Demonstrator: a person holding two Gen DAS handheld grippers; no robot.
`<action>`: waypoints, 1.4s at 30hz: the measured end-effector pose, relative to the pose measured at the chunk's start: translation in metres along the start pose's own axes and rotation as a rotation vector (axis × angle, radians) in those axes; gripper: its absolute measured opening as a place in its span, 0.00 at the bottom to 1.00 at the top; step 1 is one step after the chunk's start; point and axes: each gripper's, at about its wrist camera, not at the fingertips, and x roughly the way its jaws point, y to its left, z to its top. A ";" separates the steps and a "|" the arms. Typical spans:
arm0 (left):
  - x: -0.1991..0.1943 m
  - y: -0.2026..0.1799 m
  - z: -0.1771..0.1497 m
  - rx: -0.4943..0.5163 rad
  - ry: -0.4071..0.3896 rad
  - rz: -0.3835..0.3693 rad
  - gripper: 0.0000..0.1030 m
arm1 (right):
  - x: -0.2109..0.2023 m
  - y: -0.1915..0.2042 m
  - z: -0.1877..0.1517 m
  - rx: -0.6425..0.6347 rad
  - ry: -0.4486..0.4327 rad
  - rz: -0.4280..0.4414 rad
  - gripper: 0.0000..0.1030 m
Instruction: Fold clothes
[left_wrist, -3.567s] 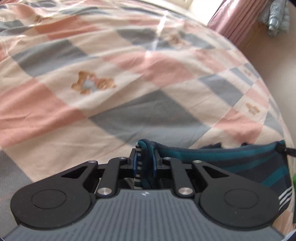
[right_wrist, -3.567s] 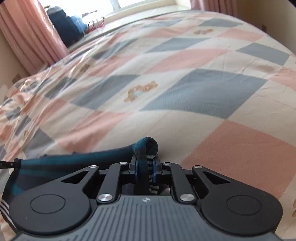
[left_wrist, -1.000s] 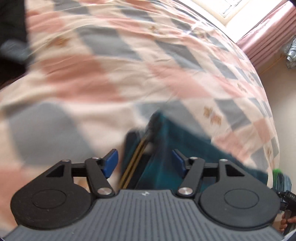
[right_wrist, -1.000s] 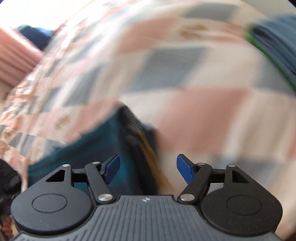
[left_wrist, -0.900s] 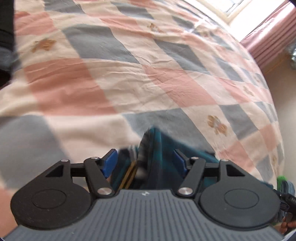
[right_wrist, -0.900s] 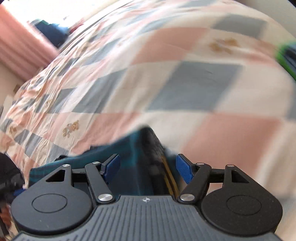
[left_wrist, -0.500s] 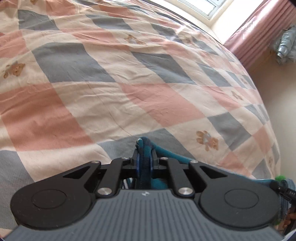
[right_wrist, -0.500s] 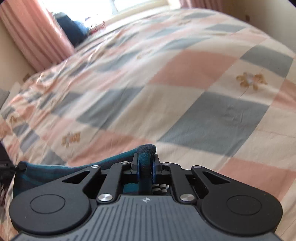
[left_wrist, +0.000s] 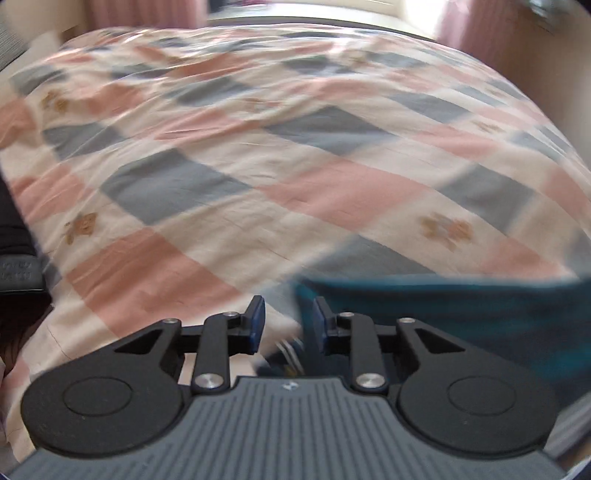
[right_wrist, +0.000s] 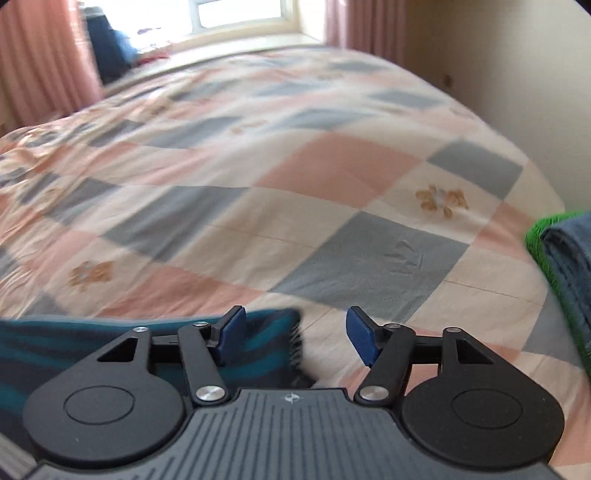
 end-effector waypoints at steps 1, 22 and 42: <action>-0.009 -0.010 -0.012 0.037 0.007 -0.027 0.17 | -0.014 0.009 -0.011 -0.039 -0.001 0.029 0.46; -0.050 -0.059 -0.075 -0.003 0.238 0.129 0.24 | -0.036 0.037 -0.100 -0.164 0.311 0.014 0.35; -0.255 -0.234 -0.114 -0.003 -0.024 0.212 0.45 | -0.196 -0.052 -0.073 -0.123 0.131 0.333 0.71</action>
